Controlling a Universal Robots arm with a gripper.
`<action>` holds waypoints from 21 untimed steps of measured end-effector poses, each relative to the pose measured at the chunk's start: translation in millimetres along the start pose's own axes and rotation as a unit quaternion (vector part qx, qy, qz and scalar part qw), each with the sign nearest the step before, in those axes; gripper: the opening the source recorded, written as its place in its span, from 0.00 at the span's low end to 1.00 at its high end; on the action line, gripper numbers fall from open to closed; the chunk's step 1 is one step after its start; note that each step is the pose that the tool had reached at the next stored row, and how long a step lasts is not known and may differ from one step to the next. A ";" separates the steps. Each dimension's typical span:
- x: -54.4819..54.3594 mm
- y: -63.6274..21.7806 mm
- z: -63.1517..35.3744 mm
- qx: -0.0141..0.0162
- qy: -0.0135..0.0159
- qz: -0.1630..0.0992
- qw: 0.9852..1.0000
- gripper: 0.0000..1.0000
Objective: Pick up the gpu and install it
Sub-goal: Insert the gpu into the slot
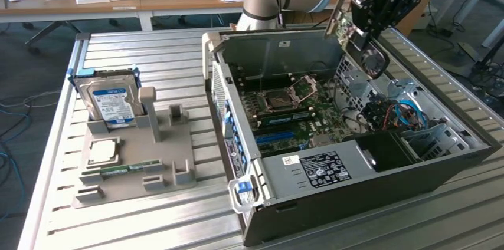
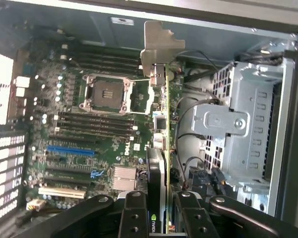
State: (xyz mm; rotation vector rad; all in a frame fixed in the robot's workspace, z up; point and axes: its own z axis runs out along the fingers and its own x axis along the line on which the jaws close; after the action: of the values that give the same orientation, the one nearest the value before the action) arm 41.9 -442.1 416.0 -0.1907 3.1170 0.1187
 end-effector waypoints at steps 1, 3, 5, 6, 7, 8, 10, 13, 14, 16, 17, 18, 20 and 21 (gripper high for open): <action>0.0 0.0 0.0 0.000 0.001 -0.008 1.000 0.26; 0.0 0.0 0.0 0.000 0.002 -0.024 1.000 0.26; 0.0 0.0 0.0 -0.001 0.003 -0.039 0.999 0.26; 0.0 0.0 0.1 -0.001 0.004 -0.047 0.999 0.26; 0.0 0.0 0.2 -0.001 0.004 -0.054 0.999 0.26; 0.0 0.0 0.2 -0.001 0.005 -0.062 0.998 0.26; 0.0 0.0 0.3 -0.002 0.006 -0.078 0.997 0.26; 0.0 0.0 0.4 -0.002 0.007 -0.099 0.995 0.26; 0.0 0.0 0.4 -0.002 0.008 -0.106 0.994 0.26; 0.0 0.0 0.5 -0.002 0.009 -0.119 0.993 0.26; 0.0 0.0 0.6 -0.003 0.009 -0.126 0.992 0.26; 0.0 0.0 0.6 -0.003 0.010 -0.133 0.991 0.26; 0.0 -0.1 0.7 -0.003 0.011 -0.146 0.989 0.26; 0.0 -0.1 0.7 -0.003 0.011 -0.152 0.988 0.26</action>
State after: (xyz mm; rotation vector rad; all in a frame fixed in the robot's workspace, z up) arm 41.9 -442.1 415.3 -0.6662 3.0629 0.1215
